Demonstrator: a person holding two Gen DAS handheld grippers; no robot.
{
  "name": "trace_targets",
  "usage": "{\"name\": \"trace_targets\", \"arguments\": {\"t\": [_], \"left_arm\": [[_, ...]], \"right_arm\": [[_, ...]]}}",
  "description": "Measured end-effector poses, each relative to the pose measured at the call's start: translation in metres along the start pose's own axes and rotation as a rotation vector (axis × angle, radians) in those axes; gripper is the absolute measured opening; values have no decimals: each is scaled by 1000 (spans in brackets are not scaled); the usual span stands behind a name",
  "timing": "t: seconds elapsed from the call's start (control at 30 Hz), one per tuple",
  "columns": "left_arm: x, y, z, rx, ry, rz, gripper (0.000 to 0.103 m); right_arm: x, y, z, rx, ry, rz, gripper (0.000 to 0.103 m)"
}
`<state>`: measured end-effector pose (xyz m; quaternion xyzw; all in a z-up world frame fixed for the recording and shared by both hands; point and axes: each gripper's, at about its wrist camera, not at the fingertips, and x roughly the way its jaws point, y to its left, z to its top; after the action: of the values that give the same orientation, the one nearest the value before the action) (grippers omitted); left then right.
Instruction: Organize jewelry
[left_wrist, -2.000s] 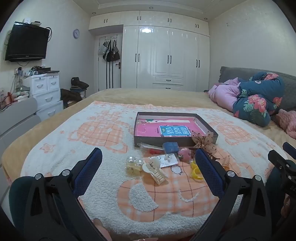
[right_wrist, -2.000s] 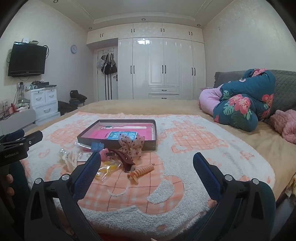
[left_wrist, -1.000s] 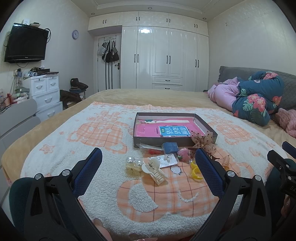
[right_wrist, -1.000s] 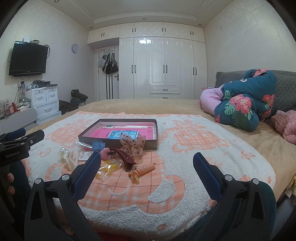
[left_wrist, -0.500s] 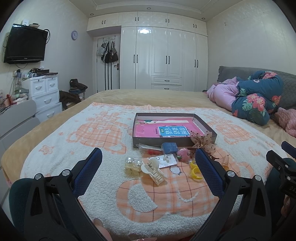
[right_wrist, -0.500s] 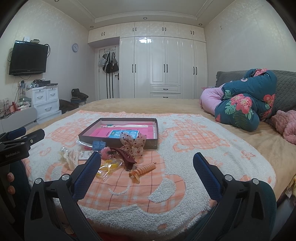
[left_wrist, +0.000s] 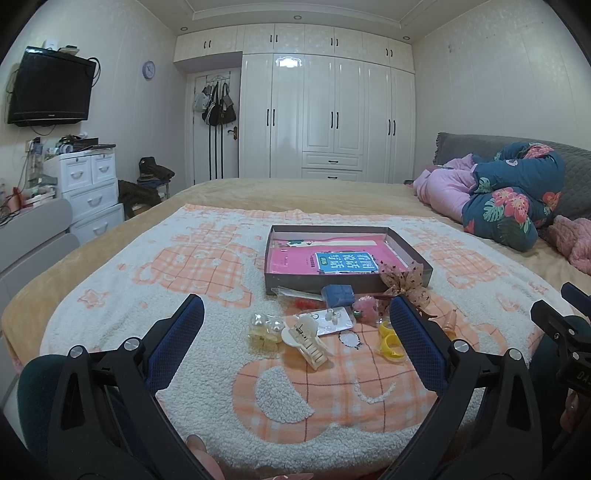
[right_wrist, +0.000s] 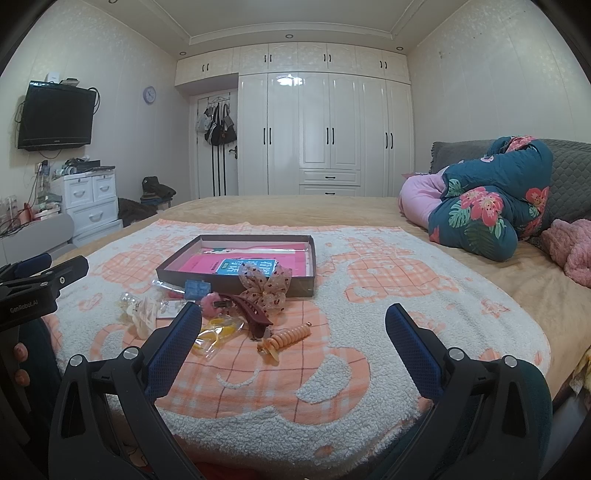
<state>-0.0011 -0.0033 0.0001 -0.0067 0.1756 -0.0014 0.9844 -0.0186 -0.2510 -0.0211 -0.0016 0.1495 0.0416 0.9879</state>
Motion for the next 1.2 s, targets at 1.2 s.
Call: {"name": "trace_targets", "arguments": {"t": [1.2], "left_arm": [[47, 48, -3, -122, 157, 81, 92]], "right_arm": [[68, 32, 5, -132, 196, 152, 97]]}}
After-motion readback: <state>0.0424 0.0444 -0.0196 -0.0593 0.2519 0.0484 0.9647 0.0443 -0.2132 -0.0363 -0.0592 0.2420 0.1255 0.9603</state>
